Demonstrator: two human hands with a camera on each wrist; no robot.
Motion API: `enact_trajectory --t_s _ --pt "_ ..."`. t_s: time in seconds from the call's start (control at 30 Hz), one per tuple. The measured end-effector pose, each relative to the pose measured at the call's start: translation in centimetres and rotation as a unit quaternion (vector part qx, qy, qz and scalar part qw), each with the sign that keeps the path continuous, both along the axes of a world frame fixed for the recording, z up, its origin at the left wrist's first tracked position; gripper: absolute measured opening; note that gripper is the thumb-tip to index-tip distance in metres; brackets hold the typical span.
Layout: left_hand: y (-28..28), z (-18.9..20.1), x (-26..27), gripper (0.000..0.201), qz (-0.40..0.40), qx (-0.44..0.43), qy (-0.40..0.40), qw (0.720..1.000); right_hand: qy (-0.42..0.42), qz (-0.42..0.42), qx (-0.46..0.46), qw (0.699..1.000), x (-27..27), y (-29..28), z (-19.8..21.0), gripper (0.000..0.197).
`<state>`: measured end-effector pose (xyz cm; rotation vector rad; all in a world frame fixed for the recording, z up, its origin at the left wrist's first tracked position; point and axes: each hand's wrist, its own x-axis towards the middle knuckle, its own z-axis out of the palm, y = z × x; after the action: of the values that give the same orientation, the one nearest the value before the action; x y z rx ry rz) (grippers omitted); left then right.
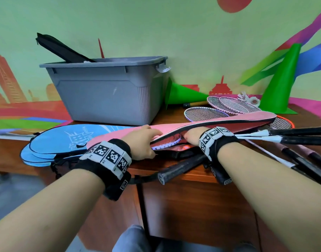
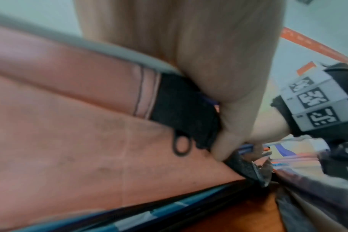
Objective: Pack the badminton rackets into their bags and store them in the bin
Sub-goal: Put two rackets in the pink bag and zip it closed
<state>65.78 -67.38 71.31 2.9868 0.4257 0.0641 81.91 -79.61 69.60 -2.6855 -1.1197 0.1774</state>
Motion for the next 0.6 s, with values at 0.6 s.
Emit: enact_trajectory --t_s 0.6 --pt "0.5 3.0 -0.3 0.012 0.083 0.066 -0.155 0.982 -0.208 -0.006 0.006 0.978 3.2 -6.9 0.2 0.025"
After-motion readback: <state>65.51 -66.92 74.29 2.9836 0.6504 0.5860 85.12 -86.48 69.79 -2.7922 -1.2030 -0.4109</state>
